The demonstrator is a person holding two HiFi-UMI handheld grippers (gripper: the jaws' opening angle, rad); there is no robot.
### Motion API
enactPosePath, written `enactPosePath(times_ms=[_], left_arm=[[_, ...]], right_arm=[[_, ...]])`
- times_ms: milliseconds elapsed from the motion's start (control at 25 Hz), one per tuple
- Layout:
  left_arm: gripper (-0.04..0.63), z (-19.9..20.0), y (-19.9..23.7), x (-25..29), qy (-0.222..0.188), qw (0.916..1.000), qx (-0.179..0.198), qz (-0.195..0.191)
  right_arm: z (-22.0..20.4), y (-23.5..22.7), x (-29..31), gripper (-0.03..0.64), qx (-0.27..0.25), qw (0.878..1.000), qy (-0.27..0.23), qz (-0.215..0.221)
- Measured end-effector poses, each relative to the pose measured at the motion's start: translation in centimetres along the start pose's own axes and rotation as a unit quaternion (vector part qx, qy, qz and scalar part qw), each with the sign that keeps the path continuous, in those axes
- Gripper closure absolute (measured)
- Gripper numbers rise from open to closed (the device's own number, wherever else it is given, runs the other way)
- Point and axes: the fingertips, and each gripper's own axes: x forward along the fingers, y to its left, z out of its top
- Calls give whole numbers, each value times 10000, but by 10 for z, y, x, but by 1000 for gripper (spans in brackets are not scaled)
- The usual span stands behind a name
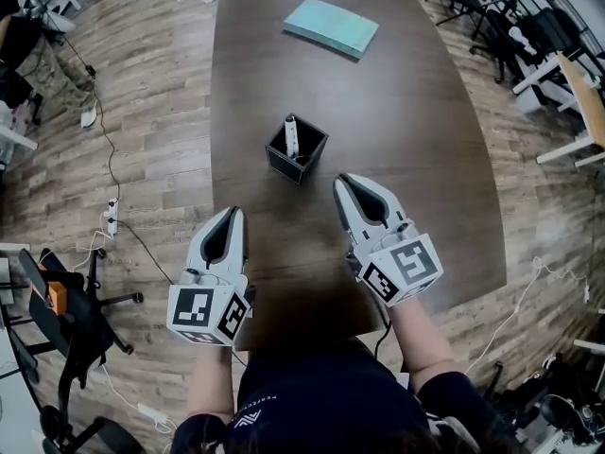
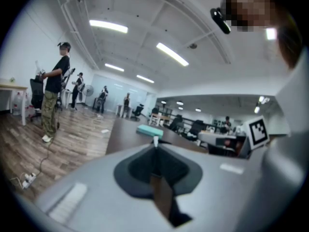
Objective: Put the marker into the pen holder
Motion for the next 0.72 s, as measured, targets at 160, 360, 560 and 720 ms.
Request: enactPosePath(times_ms=[160,360,560,720], left_arm=[[580,3,-11,-13,-96,9999,4,39],[580,7,-27,-27,-174,9998,100,54],[580,11,-35,-40,-245,9994,199,134],[580,12,-43,-49,-308,9990,247,188]], right_arm=[[0,1,-18,614,32,10000,-2,-46],[-3,1,-41,615,16,9999,73,-93],[-5,7,-58,615,-17,9999,145,-19],[-6,13,-70,617,-14,9998,180,36]])
